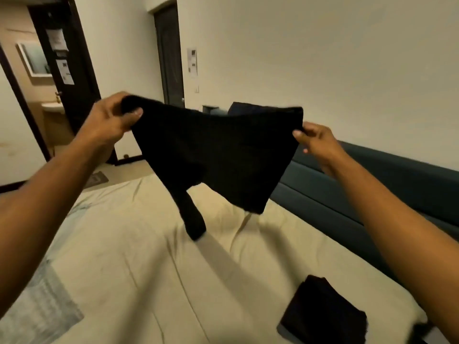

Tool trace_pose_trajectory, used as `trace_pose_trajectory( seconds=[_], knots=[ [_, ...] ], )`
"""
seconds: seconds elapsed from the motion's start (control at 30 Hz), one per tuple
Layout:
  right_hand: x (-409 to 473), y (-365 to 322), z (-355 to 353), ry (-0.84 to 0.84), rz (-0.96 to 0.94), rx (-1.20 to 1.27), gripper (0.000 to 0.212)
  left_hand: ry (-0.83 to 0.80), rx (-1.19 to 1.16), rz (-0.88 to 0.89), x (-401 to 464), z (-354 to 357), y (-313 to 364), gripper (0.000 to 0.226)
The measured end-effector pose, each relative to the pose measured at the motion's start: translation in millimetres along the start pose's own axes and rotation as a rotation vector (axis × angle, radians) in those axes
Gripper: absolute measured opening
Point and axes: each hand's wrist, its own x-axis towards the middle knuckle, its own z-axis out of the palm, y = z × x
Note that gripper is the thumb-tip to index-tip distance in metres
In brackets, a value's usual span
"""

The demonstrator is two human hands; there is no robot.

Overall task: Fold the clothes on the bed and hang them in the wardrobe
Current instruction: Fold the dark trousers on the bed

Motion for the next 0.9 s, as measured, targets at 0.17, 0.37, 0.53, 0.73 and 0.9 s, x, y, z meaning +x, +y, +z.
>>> trace_pose_trajectory(
  seconds=[0.17, 0.37, 0.53, 0.73, 0.9],
  knots=[
    [-117, 122, 16, -0.285, 0.273, -0.144, 0.022, -0.372, 0.085, -0.211, -153, 27, -96, 0.024],
    [-304, 314, 81, -0.483, 0.584, -0.342, 0.029, -0.681, 0.222, -0.399, -383, 102, -268, 0.022],
    [-458, 425, 125, -0.557, 0.781, -0.542, 0.035, -0.769, 0.446, -0.570, -551, 143, -360, 0.046],
    [-501, 435, 121, -0.549, 0.646, -0.525, 0.053, -0.787, 0.459, -0.539, -578, 129, -370, 0.050],
    [-499, 414, 112, -0.802, 0.629, -0.610, 0.057, -0.991, 0.454, -0.579, -576, 120, -347, 0.054]
  ],
)
